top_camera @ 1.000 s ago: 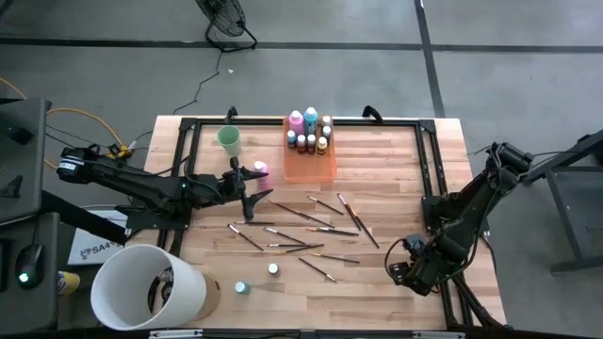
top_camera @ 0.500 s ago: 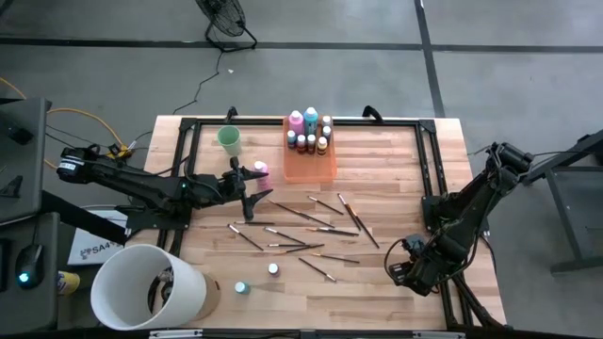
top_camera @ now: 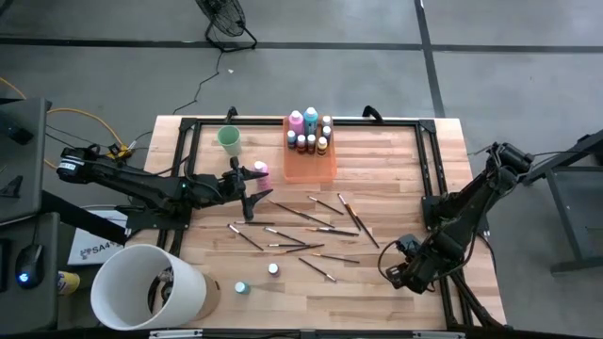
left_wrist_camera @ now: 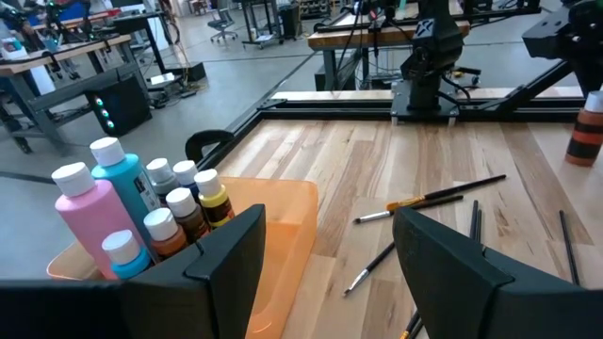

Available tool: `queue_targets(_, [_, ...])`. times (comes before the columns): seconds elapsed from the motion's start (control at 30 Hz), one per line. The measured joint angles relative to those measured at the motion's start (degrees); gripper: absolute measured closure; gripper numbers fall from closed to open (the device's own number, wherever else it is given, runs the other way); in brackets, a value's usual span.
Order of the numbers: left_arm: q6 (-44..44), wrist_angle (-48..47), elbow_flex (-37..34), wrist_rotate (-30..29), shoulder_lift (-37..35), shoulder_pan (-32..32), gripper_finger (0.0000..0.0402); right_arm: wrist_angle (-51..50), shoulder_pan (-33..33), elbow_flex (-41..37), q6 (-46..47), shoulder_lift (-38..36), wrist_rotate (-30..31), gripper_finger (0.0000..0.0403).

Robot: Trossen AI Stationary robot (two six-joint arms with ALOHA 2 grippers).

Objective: Pick & Place Paint Supplies
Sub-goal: Put the orange paint bottle into the orange bin

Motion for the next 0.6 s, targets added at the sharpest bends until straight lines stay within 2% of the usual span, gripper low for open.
queue_targets(0.3, [-0.01,0.02,0.0,0.0,0.0,0.0,0.0174,-0.89,-6.41,3.21,-13.5,0.0,0.32,0.0292])
queue_targets(0.6, [-0.01,0.08,0.0,-0.01,0.0,0.0,0.0174,-12.24,-14.79,12.15,-29.15,0.0,1.41,0.0292])
